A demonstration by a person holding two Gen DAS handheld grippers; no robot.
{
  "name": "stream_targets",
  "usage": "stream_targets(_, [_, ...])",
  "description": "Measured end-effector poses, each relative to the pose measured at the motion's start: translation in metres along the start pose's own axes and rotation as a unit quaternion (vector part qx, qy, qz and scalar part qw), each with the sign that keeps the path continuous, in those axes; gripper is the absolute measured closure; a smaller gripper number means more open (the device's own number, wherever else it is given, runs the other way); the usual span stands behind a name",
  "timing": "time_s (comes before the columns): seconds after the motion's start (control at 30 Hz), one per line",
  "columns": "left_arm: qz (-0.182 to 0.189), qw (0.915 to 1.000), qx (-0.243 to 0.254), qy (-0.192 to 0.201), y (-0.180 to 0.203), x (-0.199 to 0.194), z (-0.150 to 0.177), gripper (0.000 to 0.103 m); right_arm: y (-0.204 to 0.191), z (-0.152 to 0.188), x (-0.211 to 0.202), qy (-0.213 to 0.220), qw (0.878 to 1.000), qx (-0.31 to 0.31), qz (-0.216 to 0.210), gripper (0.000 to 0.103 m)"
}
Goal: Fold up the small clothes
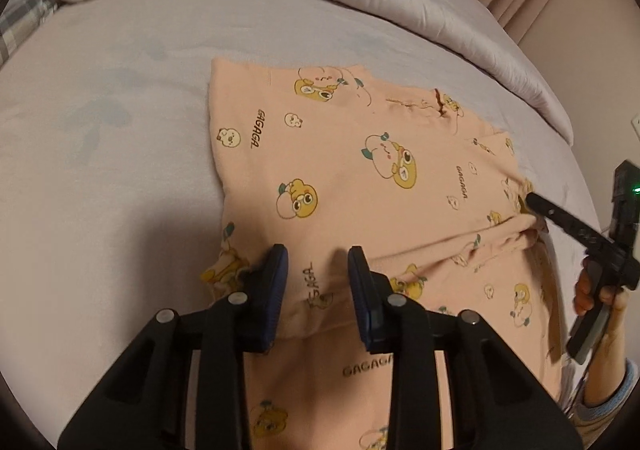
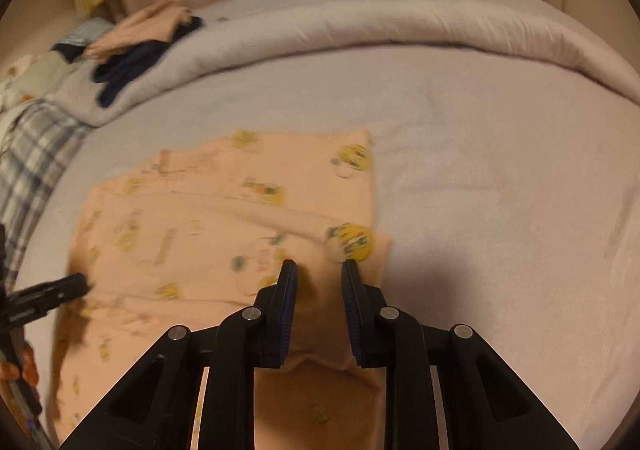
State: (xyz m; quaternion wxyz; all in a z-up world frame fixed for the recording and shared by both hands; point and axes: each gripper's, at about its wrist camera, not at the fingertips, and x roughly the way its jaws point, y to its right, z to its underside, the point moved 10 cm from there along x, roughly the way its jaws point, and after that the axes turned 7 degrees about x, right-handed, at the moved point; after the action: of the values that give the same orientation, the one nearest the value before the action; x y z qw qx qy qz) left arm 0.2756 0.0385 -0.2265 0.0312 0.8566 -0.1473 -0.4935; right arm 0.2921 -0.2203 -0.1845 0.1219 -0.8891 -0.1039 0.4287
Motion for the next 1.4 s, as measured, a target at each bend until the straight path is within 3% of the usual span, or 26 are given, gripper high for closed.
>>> stream_targets(0.07, [-0.008, 0.9999, 0.012, 0.001, 0.002, 0.000, 0.005, 0.066, -0.013, 0.008, -0.008, 0.005, 1.000, -0.019, -0.020, 0.078])
stream_targets(0.17, [-0.012, 0.9998, 0.018, 0.003, 0.000, 0.003, 0.015, 0.066, -0.012, 0.033, 0.004, -0.026, 0.999, -0.044, 0.005, 0.078])
stream_targets(0.3, [-0.031, 0.9989, 0.035, 0.009, 0.002, 0.001, 0.020, 0.066, -0.014, 0.043, -0.004, -0.005, 0.997, -0.074, 0.028, 0.079])
stream_targets(0.33, [-0.034, 0.9988, 0.034, 0.008, 0.002, 0.000, 0.022, 0.062, -0.014, 0.043, -0.006, -0.006, 0.997, -0.072, 0.030, 0.078])
stream_targets(0.43, [-0.013, 0.9998, 0.014, 0.003, 0.005, -0.009, 0.034, 0.041, -0.017, 0.049, -0.023, -0.008, 0.998, -0.063, 0.019, 0.078])
stream_targets(0.47, [-0.009, 0.9999, 0.008, 0.005, 0.006, -0.014, 0.039, 0.039, -0.018, 0.053, -0.032, -0.004, 0.998, -0.062, 0.010, 0.078])
stream_targets(0.77, [0.020, 0.9983, -0.052, 0.014, 0.006, -0.065, 0.106, 0.031, -0.002, 0.098, -0.091, 0.004, 0.999, -0.016, -0.028, 0.069])
stream_targets(0.9, [0.046, 0.9948, -0.090, 0.015, 0.007, -0.079, 0.134, 0.031, 0.008, 0.112, -0.108, 0.004, 0.999, 0.015, -0.046, 0.058])
stream_targets(1.17, [0.098, 0.9856, -0.137, 0.016, 0.010, -0.094, 0.163, 0.031, 0.020, 0.147, -0.121, -0.026, 0.992, 0.086, -0.088, 0.058])
stream_targets(1.4, [0.128, 0.9813, -0.143, 0.013, 0.019, -0.101, 0.179, 0.031, 0.032, 0.170, -0.120, -0.052, 0.986, 0.118, -0.105, 0.058])
